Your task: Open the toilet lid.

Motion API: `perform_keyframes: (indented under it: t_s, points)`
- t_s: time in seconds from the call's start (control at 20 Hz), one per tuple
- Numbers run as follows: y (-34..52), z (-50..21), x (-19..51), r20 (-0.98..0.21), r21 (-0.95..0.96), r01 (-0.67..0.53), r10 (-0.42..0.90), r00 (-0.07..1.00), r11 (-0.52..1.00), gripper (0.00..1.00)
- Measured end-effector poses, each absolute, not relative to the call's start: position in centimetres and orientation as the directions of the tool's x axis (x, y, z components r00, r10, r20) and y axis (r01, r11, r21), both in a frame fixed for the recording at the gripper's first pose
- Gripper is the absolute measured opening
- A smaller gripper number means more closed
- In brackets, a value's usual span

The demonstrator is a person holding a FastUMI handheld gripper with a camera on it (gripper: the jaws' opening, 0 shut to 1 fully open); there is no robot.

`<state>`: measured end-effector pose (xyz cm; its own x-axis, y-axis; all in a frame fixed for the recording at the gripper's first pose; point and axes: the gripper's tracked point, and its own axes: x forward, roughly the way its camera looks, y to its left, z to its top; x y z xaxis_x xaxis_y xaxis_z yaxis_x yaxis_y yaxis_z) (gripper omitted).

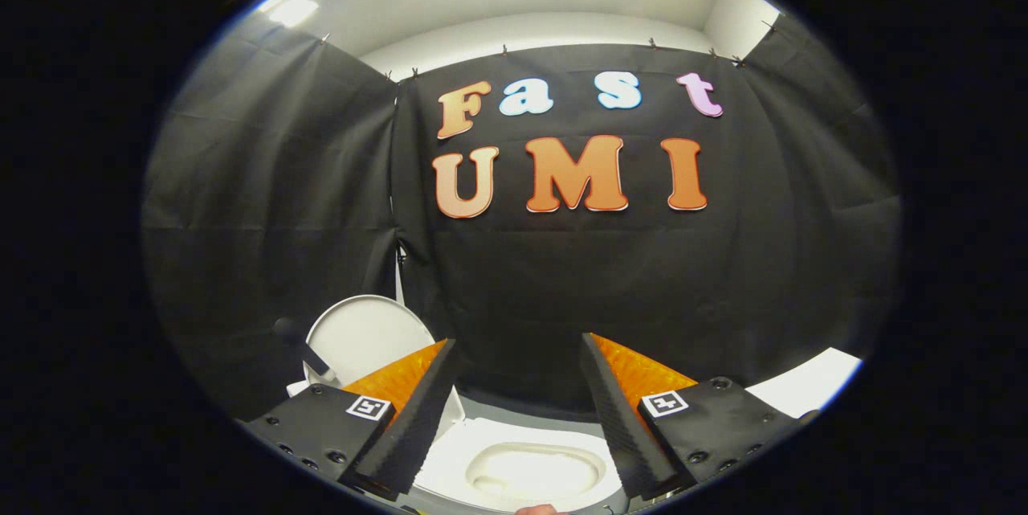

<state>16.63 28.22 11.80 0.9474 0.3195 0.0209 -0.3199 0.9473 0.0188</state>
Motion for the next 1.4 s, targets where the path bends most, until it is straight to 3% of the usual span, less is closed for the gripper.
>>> perform_keyframes:
  t_s: [0.6,1.4]
  points:
    - [12.9,7.1,11.9,0.026,-0.011,-0.163,0.163,0.986,0.987,0.97]
    - [4.9,1.7,8.0,0.03,0.024,-0.061,0.061,0.998,0.998,0.98]
